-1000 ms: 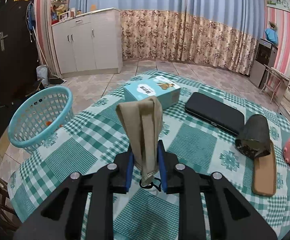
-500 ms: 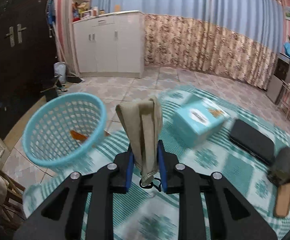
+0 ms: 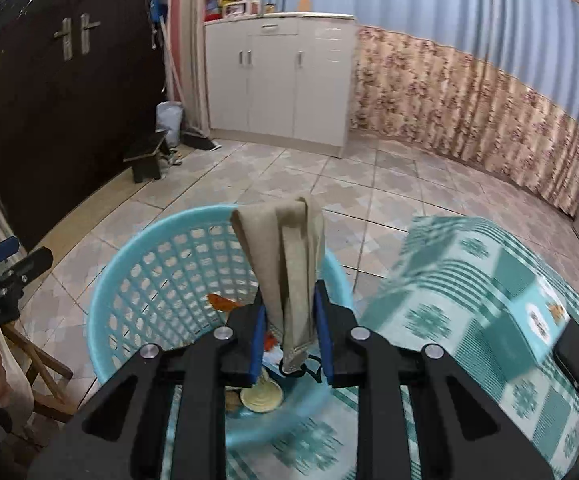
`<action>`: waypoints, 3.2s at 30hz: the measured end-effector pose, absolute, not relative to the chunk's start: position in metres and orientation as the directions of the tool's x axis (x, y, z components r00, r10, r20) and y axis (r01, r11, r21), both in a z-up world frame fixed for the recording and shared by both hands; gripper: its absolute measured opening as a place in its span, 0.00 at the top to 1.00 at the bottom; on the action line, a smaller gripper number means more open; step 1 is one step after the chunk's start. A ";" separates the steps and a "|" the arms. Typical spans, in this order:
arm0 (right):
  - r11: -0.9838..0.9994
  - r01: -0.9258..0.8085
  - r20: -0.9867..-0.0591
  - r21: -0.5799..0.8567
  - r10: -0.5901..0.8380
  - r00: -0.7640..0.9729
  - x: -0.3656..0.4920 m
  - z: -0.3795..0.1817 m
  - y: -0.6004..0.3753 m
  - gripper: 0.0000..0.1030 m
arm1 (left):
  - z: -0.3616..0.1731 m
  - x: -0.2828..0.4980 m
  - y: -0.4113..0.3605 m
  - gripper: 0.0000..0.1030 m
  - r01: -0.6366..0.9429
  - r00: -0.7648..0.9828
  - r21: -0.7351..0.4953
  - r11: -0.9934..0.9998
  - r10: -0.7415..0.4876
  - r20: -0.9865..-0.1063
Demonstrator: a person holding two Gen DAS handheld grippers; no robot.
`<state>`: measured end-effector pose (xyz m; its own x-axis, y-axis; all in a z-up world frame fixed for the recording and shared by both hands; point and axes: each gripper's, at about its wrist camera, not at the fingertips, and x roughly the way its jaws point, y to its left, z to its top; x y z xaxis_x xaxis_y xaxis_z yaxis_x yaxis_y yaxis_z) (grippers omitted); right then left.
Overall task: Collect trash
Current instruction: 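Open the right tool to release the beige cloth into the basket, then move the left tool over the table to the black ribbed shade, then grasp the black ribbed shade with the left tool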
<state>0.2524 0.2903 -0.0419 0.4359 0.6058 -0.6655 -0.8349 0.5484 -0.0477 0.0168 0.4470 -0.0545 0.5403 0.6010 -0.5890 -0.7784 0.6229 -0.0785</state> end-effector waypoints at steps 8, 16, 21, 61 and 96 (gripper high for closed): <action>0.561 -0.823 -0.681 -0.091 0.568 0.463 0.252 -0.060 0.296 0.36 | -0.058 0.016 0.447 0.05 -0.785 0.537 -0.093 0.613 0.598 -0.595; 0.585 -0.798 -0.631 -0.144 0.567 0.529 0.254 -0.043 0.259 0.09 | -0.050 0.022 0.431 0.05 -0.780 0.536 -0.074 0.621 0.602 -0.592; 0.613 -0.775 -0.602 -0.155 0.563 0.566 0.258 -0.023 0.214 0.07 | -0.039 0.027 0.415 0.05 -0.772 0.548 -0.074 0.631 0.602 -0.581; 0.991 -0.089 -0.608 -0.104 0.007 0.794 0.339 -0.066 -0.266 0.05 | -0.054 0.322 0.021 0.05 -0.113 0.766 -0.166 0.980 -0.021 -0.643; 0.989 -0.142 -0.630 -0.033 0.090 0.771 0.388 -0.077 -0.228 0.05 | -0.064 0.336 0.039 0.63 -0.109 0.673 -0.090 0.990 0.007 -0.740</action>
<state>0.3877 -0.2282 -0.0767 0.7713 0.0902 -0.6301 -0.1424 0.9893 -0.0327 0.3362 0.0387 -0.0643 0.6727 0.0067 -0.7398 -0.1091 0.9899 -0.0902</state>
